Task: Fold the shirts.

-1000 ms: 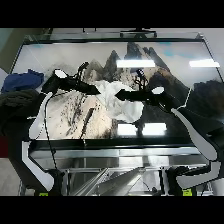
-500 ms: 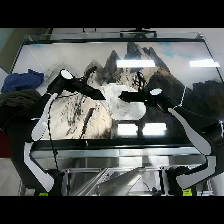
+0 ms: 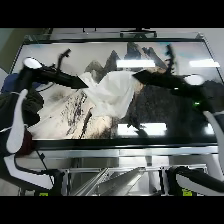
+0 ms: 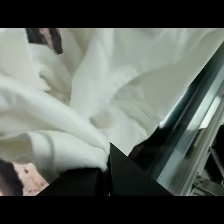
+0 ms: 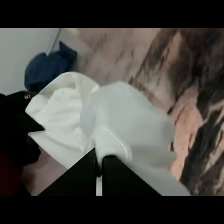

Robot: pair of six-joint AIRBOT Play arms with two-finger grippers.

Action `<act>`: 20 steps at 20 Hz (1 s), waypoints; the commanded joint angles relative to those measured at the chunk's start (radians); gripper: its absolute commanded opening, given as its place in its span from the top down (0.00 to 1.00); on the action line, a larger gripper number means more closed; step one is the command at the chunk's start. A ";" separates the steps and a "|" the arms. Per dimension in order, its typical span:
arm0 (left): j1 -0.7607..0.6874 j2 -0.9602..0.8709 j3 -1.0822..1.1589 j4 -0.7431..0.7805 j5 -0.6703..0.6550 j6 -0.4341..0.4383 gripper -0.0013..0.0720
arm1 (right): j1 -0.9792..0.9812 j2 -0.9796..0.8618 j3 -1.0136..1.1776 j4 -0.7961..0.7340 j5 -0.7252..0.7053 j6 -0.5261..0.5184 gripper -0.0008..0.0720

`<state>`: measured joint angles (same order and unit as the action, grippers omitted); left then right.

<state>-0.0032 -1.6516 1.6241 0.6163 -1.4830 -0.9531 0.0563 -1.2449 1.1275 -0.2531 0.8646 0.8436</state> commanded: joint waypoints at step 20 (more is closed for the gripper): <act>0.134 0.198 -0.319 0.049 0.345 0.090 0.69 | -0.230 0.032 -0.229 -0.338 -0.198 0.198 0.95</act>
<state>0.1204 -1.3102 1.3361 0.6567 -1.2850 -0.9024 -0.1719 -1.0496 0.9203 -0.5808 0.7998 1.1141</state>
